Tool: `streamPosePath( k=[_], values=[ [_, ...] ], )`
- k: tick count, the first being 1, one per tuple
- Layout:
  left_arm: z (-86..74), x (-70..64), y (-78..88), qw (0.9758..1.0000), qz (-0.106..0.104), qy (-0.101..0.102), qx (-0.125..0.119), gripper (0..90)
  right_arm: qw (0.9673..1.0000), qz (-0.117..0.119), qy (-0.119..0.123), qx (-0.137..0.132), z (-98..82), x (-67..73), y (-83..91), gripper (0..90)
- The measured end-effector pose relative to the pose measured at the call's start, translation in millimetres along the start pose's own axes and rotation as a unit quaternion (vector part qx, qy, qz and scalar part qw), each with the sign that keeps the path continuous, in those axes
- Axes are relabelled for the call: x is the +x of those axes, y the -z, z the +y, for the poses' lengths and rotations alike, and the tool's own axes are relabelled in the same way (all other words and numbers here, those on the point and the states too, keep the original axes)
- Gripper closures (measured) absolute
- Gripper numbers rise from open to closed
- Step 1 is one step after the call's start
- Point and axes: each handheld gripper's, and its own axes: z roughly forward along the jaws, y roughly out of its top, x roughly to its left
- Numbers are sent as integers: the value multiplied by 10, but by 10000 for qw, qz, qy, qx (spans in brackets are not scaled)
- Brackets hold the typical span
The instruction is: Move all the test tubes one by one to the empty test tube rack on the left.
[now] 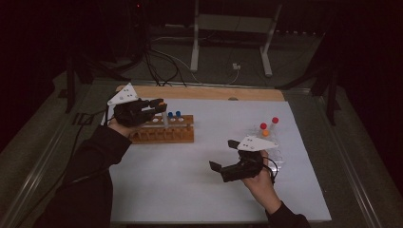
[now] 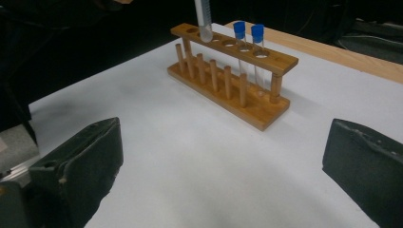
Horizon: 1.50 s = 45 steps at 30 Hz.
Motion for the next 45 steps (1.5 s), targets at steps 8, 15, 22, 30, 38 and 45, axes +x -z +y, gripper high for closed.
streamPosePath(
  k=[8,15,22,30,38,45],
  values=[
    [-25,180,-97,9992,399,90,-16,721,10000,7,8,-18,-6,-13,7,0],
    [-152,249,-192,9982,573,191,6,720,10000,21,10,-38,-12,-29,21,0],
    [-300,261,-268,9975,657,269,55,721,10000,25,17,-51,-17,-35,28,0],
    [-430,245,-350,9972,635,311,227,721,10000,25,-6,-52,-25,-42,36,0],
    [-587,241,-421,9964,639,383,404,720,9999,53,-39,-76,-29,-51,39,0],
    [-658,237,-467,9956,637,401,564,721,9999,70,-79,-93,-26,-64,53,0]
  ],
)
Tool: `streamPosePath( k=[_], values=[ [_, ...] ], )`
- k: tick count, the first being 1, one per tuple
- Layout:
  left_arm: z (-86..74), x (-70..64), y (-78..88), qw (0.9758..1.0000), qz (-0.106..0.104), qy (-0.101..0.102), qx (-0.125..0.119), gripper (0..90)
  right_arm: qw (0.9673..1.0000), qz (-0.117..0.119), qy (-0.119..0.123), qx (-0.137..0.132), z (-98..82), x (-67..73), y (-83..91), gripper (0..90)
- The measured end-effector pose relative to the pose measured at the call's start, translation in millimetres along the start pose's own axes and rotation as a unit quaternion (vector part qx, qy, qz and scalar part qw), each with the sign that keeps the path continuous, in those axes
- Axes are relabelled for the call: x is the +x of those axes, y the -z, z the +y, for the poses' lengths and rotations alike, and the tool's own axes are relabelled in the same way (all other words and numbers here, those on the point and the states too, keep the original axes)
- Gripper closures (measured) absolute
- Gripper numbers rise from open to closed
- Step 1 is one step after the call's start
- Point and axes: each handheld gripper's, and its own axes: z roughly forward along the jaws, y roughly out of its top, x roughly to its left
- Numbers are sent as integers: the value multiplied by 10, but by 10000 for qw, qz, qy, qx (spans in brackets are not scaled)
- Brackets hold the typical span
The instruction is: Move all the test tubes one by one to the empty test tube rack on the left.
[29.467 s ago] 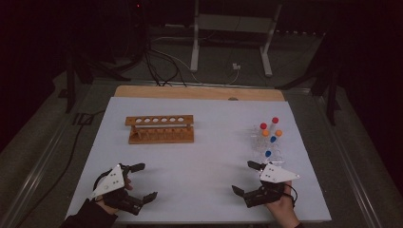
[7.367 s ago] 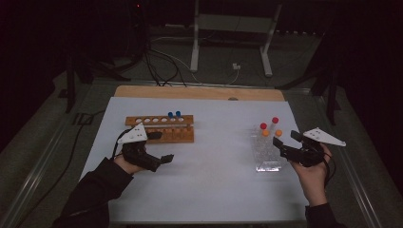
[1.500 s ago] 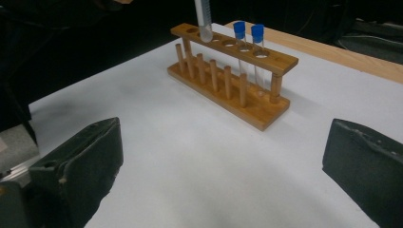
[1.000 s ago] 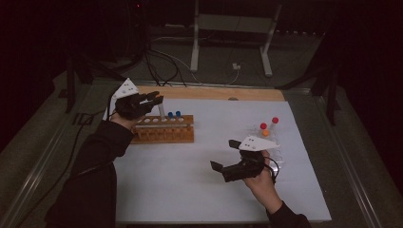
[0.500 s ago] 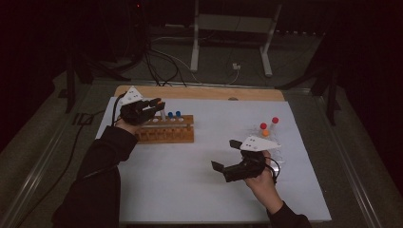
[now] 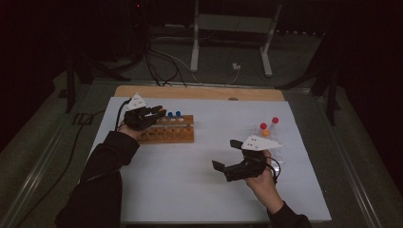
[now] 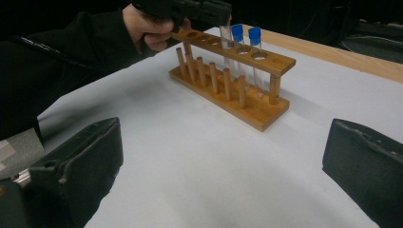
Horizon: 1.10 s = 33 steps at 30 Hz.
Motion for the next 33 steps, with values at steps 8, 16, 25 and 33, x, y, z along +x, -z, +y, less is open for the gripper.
streamPosePath(
  k=[8,16,25,33],
  values=[
    [-26,-5,-42,9998,1,-26,191,720,10000,18,-6,-14,2,2,6,0],
    [-2,12,-34,9995,-63,-21,317,714,10000,22,-16,-33,8,-1,13,0],
    [60,-22,103,9997,-158,87,179,306,9999,-25,-7,-142,55,-25,81,0],
    [142,-164,342,9979,-644,-14,19,67,9978,-431,4,-511,226,-213,381,0]
  ],
)
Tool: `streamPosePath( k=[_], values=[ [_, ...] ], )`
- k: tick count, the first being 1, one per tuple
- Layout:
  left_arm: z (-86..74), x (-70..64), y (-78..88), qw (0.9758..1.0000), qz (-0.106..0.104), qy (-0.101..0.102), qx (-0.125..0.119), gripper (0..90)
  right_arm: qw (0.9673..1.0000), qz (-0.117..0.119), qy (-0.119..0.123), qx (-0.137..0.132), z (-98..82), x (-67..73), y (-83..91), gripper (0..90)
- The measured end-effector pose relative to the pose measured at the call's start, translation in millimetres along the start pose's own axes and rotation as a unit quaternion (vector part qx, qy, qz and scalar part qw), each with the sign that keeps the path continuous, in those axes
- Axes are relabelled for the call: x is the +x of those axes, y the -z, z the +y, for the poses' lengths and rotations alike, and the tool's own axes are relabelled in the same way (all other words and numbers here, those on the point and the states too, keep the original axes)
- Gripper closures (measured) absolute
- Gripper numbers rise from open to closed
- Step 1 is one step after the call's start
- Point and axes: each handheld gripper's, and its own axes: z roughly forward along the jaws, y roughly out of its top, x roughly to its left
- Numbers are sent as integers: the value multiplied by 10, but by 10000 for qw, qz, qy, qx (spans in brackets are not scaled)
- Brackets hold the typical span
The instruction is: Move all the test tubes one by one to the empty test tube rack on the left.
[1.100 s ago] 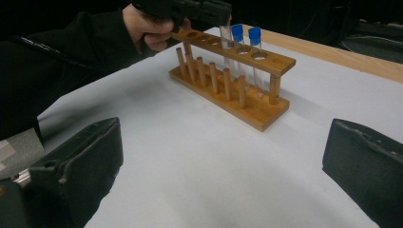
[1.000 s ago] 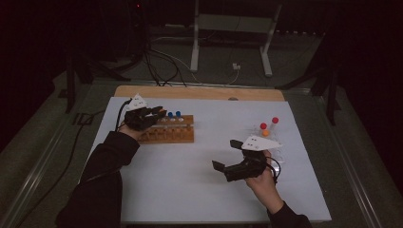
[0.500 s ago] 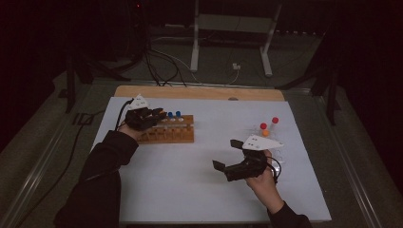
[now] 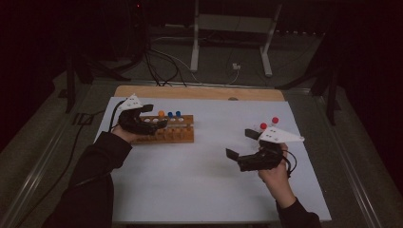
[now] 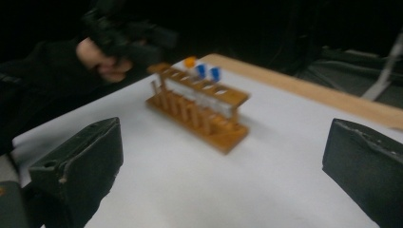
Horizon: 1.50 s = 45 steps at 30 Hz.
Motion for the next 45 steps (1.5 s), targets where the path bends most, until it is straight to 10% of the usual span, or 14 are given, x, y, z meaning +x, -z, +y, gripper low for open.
streamPosePath(
  k=[16,33,45],
  values=[
    [-178,-479,283,9986,-461,-115,-250,27,9898,-1365,-290,283,-202,-723,459,59],
    [-372,-642,258,9977,-639,-113,-170,27,9722,-1746,-663,1415,-576,-996,117,462],
    [-411,-623,245,9978,-640,-76,-139,28,9664,-1836,-615,1690,-586,-1052,-86,721]
  ],
)
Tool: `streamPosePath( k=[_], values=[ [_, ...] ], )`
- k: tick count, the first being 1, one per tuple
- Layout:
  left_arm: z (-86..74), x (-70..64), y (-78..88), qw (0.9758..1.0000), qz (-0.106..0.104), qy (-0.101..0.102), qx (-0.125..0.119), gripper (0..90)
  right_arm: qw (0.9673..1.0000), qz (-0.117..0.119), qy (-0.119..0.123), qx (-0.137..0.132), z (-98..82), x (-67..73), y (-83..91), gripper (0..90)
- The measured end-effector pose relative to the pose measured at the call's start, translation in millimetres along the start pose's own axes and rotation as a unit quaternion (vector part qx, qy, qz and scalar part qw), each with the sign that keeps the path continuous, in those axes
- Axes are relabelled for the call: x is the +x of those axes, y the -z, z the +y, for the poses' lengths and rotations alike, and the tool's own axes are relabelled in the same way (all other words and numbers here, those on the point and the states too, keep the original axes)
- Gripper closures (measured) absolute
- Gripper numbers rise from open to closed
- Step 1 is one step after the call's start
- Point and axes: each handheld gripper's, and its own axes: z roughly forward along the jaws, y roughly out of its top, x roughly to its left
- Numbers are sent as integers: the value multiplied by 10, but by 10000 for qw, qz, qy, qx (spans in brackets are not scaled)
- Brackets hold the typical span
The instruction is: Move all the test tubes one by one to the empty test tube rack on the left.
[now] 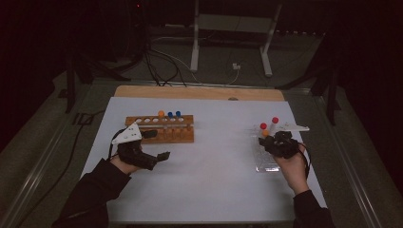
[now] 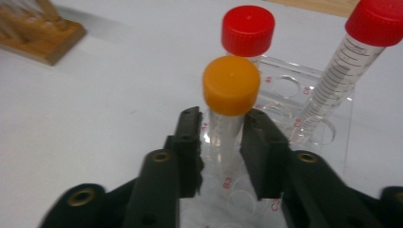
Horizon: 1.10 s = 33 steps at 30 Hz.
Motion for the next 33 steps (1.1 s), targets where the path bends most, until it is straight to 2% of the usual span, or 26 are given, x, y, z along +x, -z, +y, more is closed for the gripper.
streamPosePath(
  k=[8,18,27,29,33],
  values=[
    [-1,-1,0,10000,-18,7,1,28,9999,-105,39,5,15,16,6,744],
    [19,-9,8,10000,2,-13,24,28,9994,-259,222,-103,99,73,123,745],
    [27,-9,14,10000,-29,-4,27,28,9983,-257,264,-447,253,90,399,746],
    [33,-12,13,10000,-18,-14,24,28,9974,-339,353,-525,296,109,472,745],
    [44,-16,7,10000,-58,-2,47,28,9966,-295,400,-660,372,131,612,746]
  ],
)
